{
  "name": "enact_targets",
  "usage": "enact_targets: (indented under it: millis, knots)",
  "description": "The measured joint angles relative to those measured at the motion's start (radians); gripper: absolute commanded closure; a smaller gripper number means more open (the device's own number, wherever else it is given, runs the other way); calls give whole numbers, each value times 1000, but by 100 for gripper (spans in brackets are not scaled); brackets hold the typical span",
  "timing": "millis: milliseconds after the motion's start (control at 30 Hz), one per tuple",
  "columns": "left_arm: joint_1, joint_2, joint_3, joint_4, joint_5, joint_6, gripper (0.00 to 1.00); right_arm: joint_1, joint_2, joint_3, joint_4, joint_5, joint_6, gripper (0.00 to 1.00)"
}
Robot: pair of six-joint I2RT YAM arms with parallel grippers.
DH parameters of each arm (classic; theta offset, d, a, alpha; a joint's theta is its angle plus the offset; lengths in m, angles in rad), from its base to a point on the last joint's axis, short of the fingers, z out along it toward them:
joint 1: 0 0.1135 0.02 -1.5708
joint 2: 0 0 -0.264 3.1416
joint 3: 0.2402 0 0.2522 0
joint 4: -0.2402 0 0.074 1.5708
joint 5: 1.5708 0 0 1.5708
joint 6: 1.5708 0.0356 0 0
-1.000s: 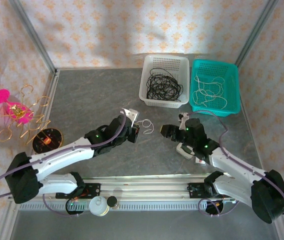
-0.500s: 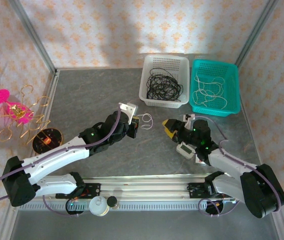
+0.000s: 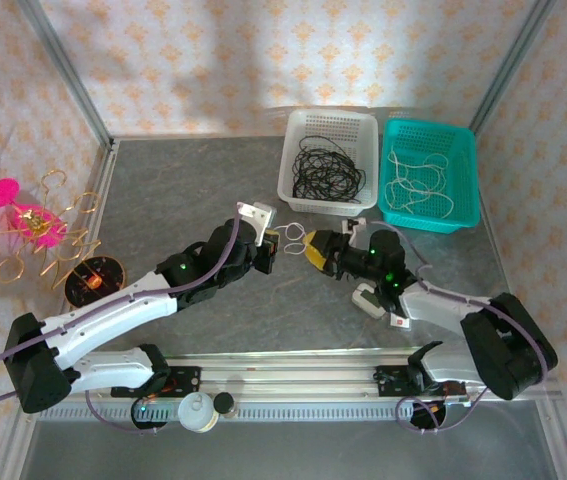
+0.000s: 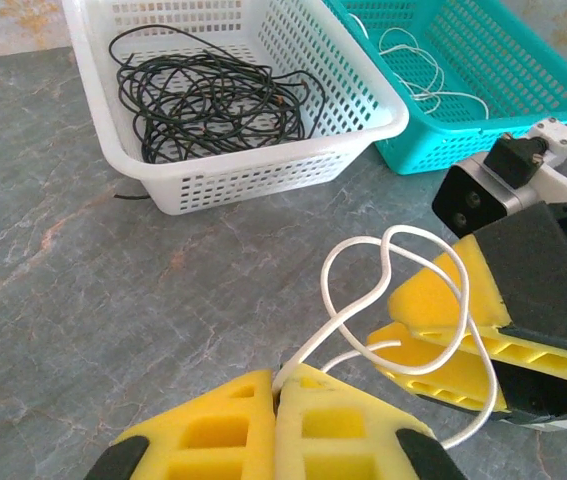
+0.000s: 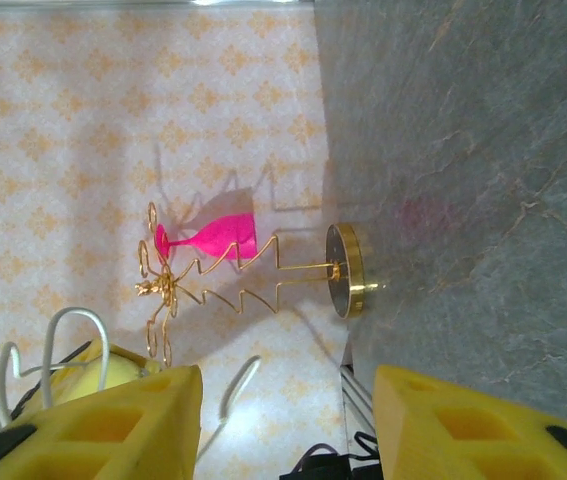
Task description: Untangle the cables
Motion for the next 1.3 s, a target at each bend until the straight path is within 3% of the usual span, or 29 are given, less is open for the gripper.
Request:
enact_targets:
  millis: [333,533,767,867,1300]
  knots:
    - [0,0,0,-8,11,2,100,30,52,35,66,-26,23,63]
    - [0,0,0,-8,15,3,100,31,79,35,101,-31,47,78]
    - [0,0,0,-8,15,3,100,31,88,35,126,-32,63,88]
    - [0,0,0,-8,14,2,100,32,88,35,135,-32,64,99]
    - [0,-3,0,-14,14,3,100,32,86,33,115,-24,31,100]
